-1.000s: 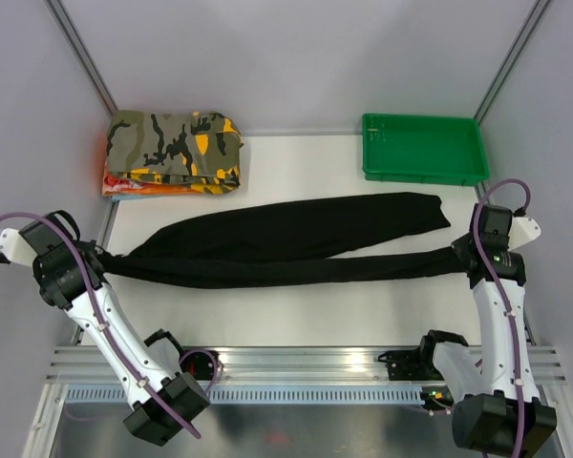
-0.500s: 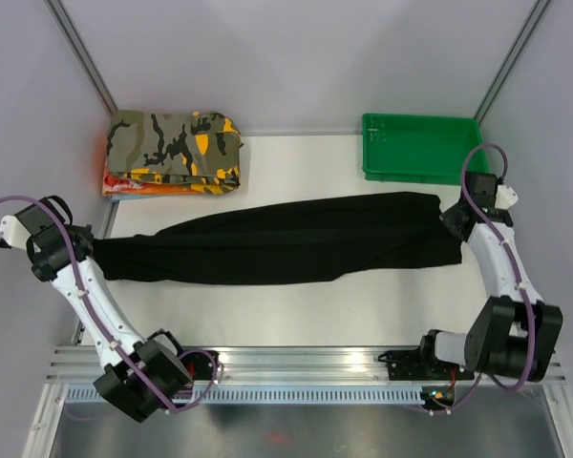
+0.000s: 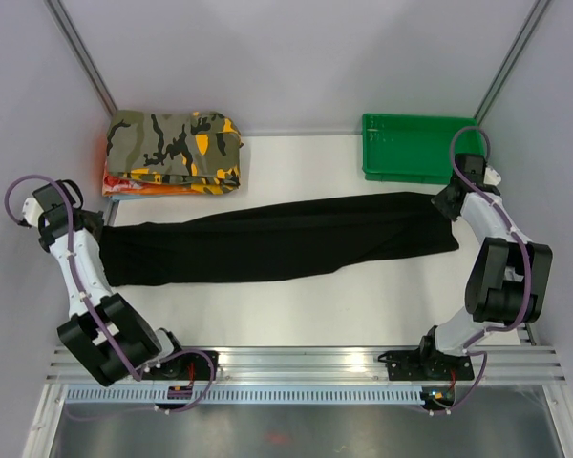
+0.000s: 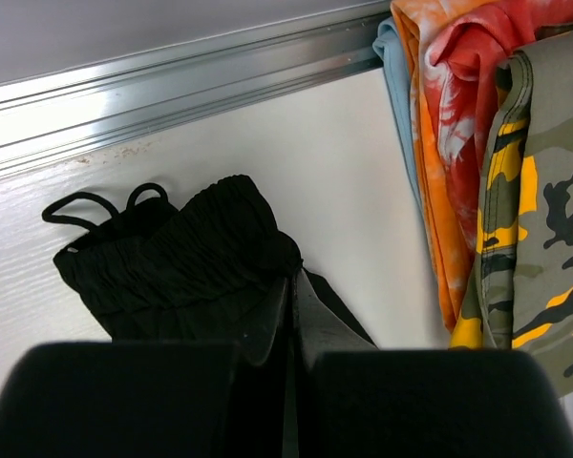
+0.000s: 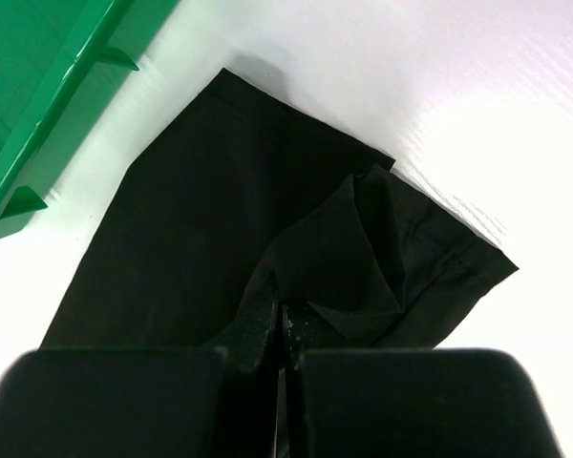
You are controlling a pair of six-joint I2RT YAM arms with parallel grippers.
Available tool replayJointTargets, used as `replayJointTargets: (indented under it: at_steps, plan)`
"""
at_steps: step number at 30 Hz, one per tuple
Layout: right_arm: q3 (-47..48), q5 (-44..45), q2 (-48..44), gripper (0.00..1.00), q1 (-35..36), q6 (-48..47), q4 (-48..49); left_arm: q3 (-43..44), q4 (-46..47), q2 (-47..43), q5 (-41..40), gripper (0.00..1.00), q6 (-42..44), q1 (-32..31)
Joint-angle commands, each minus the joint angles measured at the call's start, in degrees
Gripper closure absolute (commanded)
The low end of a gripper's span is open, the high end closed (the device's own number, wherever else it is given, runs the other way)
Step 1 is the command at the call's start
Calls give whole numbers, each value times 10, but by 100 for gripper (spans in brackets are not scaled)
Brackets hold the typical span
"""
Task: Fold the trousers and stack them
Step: Fold the trousers
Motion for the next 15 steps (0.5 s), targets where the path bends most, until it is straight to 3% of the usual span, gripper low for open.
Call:
replayJointTargets:
  at_steps: [1,15]
  plan:
    - [27,36,0,100,-7,-17,41,38,69,23,-63,98,-14,-18]
    - [82,60,60,100,-7,-29,12,101,101,127,-86,98,-15,-37]
